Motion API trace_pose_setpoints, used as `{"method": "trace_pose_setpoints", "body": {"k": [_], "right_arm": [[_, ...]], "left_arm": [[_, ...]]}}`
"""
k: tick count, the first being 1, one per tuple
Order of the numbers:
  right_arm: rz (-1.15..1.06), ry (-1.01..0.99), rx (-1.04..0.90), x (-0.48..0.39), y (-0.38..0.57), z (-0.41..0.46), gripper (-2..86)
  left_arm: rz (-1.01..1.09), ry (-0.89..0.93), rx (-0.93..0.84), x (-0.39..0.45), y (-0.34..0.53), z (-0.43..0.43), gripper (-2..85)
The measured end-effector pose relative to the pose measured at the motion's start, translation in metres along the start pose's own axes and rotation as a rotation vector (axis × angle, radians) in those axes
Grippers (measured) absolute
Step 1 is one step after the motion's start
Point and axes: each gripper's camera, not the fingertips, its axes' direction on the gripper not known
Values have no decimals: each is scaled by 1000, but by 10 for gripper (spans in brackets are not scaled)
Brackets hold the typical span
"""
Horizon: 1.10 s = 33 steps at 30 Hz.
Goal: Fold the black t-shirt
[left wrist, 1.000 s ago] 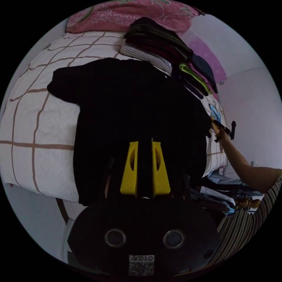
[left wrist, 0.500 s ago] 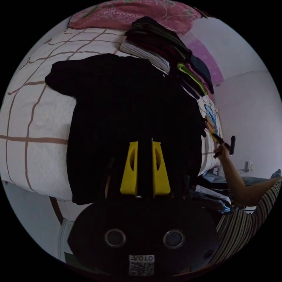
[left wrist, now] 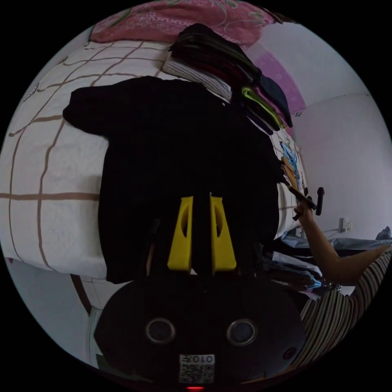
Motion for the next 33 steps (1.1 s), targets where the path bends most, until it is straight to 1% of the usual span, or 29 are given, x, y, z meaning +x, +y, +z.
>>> {"method": "trace_pose_setpoints", "body": {"k": [3,7,9,12,13,14,15,17,19,21,25,33], "right_arm": [[10,-44,-16,1,15,7,29],[17,-20,-43,-3,19,30,32],[61,-9,-37,-3,20,29,37],[139,-8,41,-3,34,15,55],[153,-38,67,-6,44,10,62],[127,-116,75,-11,54,8,68],[105,-162,67,-14,59,8,70],[61,-273,-38,-31,76,16,74],[45,-305,-117,-45,88,23,76],[47,-308,-153,-56,97,27,79],[83,-326,-199,-72,105,40,84],[46,-268,-268,-98,100,56,83]], "left_arm": [[-19,5,8,-10,2,-1,70],[-31,4,6,-21,6,-4,78],[-21,-43,-5,-27,11,-10,87],[-44,-134,8,-45,23,-27,101],[-55,-146,13,-50,26,-31,103],[-83,-159,23,-62,31,-38,108],[-116,-160,28,-75,37,-43,113],[-162,-160,30,-93,44,-48,120],[-201,-165,21,-110,50,-51,126],[-228,-140,18,-126,56,-51,134],[-187,-93,-30,-138,57,-43,140],[-23,-122,-131,-142,39,-39,138]]}}
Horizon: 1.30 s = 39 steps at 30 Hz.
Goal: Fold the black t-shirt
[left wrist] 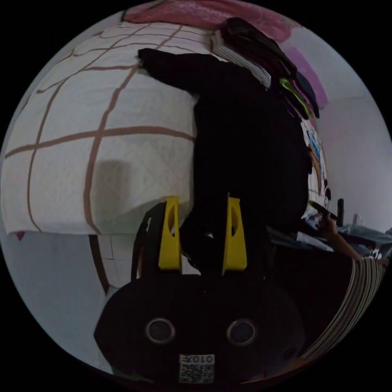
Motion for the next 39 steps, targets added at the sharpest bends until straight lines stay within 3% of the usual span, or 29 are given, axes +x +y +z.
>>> {"method": "trace_pose_setpoints", "body": {"k": [10,18,28,39], "right_arm": [[3,87,-57,-32,-8,25,60],[-25,124,-139,-69,-12,28,25],[-91,26,-166,-89,0,7,17],[-93,159,-283,-150,-9,30,22]], "left_arm": [[-16,49,-59,-18,-6,-1,98],[0,134,-102,-41,-10,-18,5],[41,269,-137,-76,-5,-58,-3],[-67,216,-144,-93,-7,-56,-1]]}}
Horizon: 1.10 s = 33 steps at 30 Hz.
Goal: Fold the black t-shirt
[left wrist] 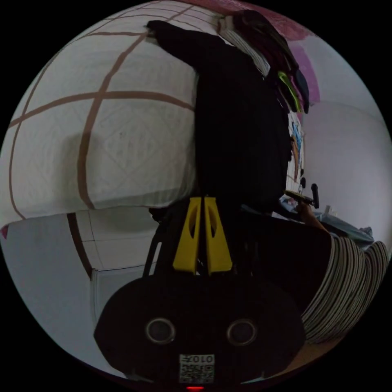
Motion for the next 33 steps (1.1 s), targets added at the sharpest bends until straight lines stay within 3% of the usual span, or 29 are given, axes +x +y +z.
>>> {"method": "trace_pose_setpoints", "body": {"k": [7,13,19,23,27,33], "right_arm": [[26,20,57,-38,17,-11,40],[-26,-73,403,-97,25,-53,42],[-90,-166,396,-175,-5,-62,32],[-253,-114,516,-245,-11,-98,25],[-376,-51,553,-305,-22,-128,23],[-434,2,615,-387,-38,-174,22]], "left_arm": [[-94,-39,73,-16,23,-13,9],[-20,-128,311,-3,30,-62,10],[32,-135,388,16,-13,-78,12],[47,-59,539,13,-43,-105,77],[-10,-19,558,-11,-86,-121,157],[-167,112,628,-54,-136,-144,185]]}}
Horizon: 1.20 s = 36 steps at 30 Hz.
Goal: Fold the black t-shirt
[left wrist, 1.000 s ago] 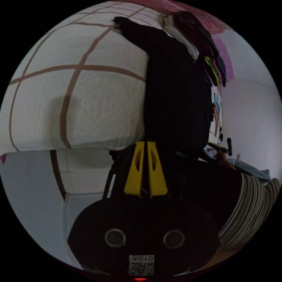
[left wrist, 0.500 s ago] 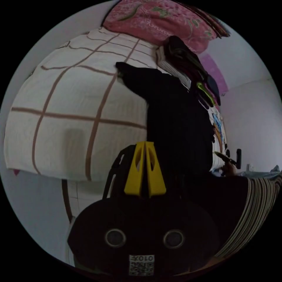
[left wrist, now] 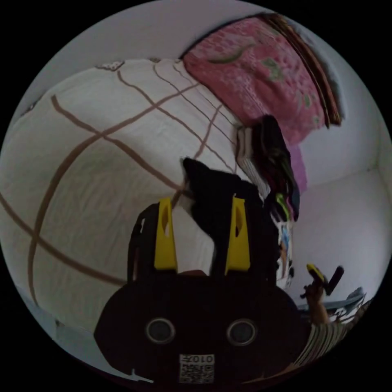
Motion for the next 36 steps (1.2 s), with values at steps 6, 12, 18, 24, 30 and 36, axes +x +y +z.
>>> {"method": "trace_pose_setpoints", "body": {"k": [6,12,18,24,30,36], "right_arm": [[22,38,-40,-50,-43,2,23],[47,44,-95,-93,-77,13,23],[44,12,-81,-117,-128,19,22],[54,-42,-19,-140,-187,23,23],[-61,-101,-38,-183,-259,42,28],[-372,-150,-58,-256,-369,72,55]], "left_arm": [[-29,-71,-117,7,-39,27,172],[18,-114,-114,48,-48,18,122],[-33,-196,-123,65,-52,17,41],[29,-258,-100,93,-54,9,30],[-17,-262,-81,85,-55,-2,89],[125,-131,-64,69,-44,-20,109]]}}
